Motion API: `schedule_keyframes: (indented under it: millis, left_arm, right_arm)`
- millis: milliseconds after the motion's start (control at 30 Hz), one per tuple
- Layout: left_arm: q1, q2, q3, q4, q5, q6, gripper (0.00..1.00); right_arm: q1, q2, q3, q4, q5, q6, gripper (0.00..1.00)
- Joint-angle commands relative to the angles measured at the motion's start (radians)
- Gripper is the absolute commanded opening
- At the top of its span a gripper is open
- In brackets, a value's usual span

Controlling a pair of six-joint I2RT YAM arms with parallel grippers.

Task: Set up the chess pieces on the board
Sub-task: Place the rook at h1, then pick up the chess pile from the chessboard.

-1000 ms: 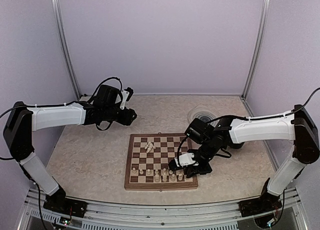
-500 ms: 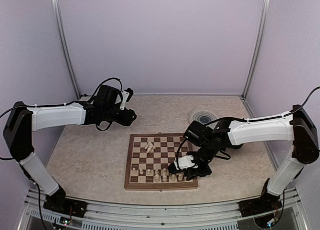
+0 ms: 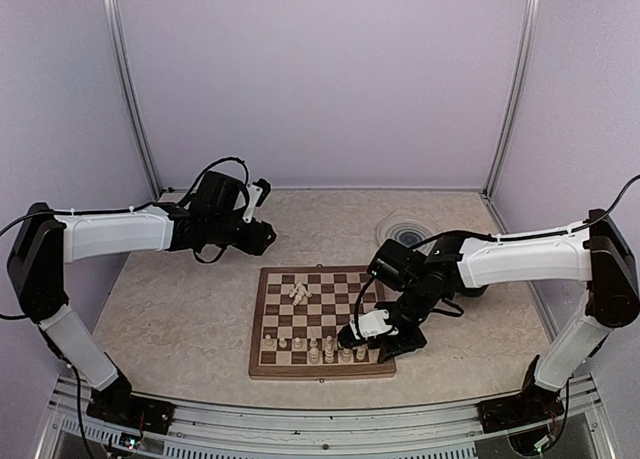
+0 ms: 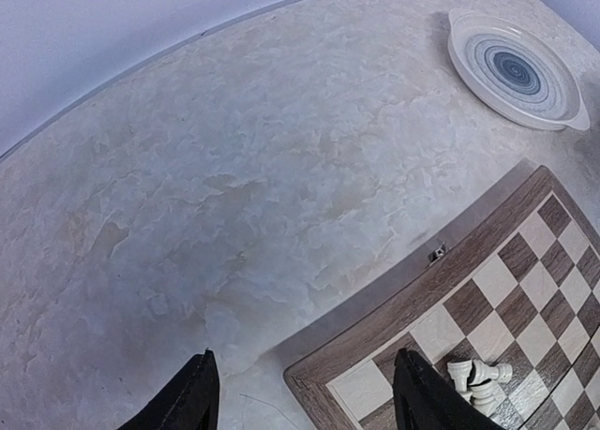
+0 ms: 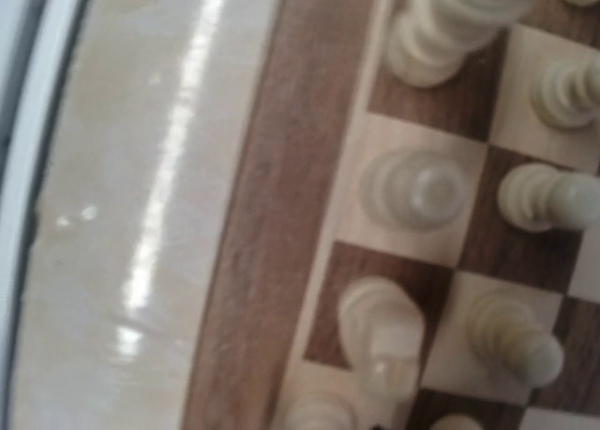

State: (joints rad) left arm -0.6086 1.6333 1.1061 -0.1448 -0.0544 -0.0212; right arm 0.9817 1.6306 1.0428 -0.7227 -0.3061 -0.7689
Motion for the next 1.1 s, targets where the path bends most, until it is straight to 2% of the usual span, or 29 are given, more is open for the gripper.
schedule_keyframes:
  millis: [0, 100, 233, 333, 433, 467, 533, 567, 667, 733, 767, 933, 1067]
  left_arm:
    - [-0.030, -0.023, 0.034, -0.019, -0.030, 0.007, 0.64]
    - [-0.048, -0.052, 0.050, -0.068, -0.039, 0.002, 0.64]
    - [-0.049, -0.070, 0.081, -0.190, 0.017, -0.044, 0.63]
    - [-0.061, -0.069, 0.099, -0.273, 0.048, -0.090, 0.63]
    - [-0.093, -0.024, 0.161, -0.391, 0.081, -0.142, 0.60]
    - [-0.111, 0.002, 0.183, -0.425, 0.082, -0.146, 0.59]
    - [-0.153, 0.039, 0.209, -0.468, 0.071, -0.141, 0.57]
    - [-0.169, 0.050, 0.215, -0.475, 0.072, -0.141, 0.57]
    - [-0.197, 0.089, 0.230, -0.484, 0.112, -0.152, 0.55]
    - [-0.210, 0.113, 0.241, -0.486, 0.110, -0.164, 0.54]
    - [-0.213, 0.129, 0.245, -0.488, 0.101, -0.171, 0.53]
    - [-0.195, 0.194, 0.261, -0.518, 0.084, -0.217, 0.46]
    - [-0.180, 0.208, 0.241, -0.474, 0.100, -0.250, 0.45]
  right_arm:
    - [0.004, -0.092, 0.073, -0.111, -0.054, -0.030, 0.40]
    - [-0.047, -0.103, 0.125, -0.152, -0.096, -0.036, 0.46]
    - [-0.174, -0.115, 0.189, -0.108, -0.149, -0.014, 0.48]
    - [-0.252, -0.113, 0.287, -0.013, -0.073, 0.073, 0.49]
    - [-0.331, -0.091, 0.404, 0.050, 0.024, 0.157, 0.55]
    - [-0.362, -0.081, 0.443, 0.066, 0.049, 0.188, 0.61]
    - [-0.432, -0.052, 0.504, 0.100, 0.062, 0.290, 0.95]
    - [-0.476, -0.027, 0.543, 0.093, 0.019, 0.354, 0.99]
    - [-0.593, 0.079, 0.636, 0.000, -0.291, 0.451, 0.99]
    - [-0.605, 0.120, 0.623, -0.035, -0.389, 0.415, 0.99]
    - [-0.602, 0.127, 0.602, -0.034, -0.399, 0.395, 0.97]
    - [-0.561, 0.108, 0.446, 0.052, -0.324, 0.344, 0.75]
    - [-0.483, 0.150, 0.391, 0.099, -0.242, 0.375, 0.67]
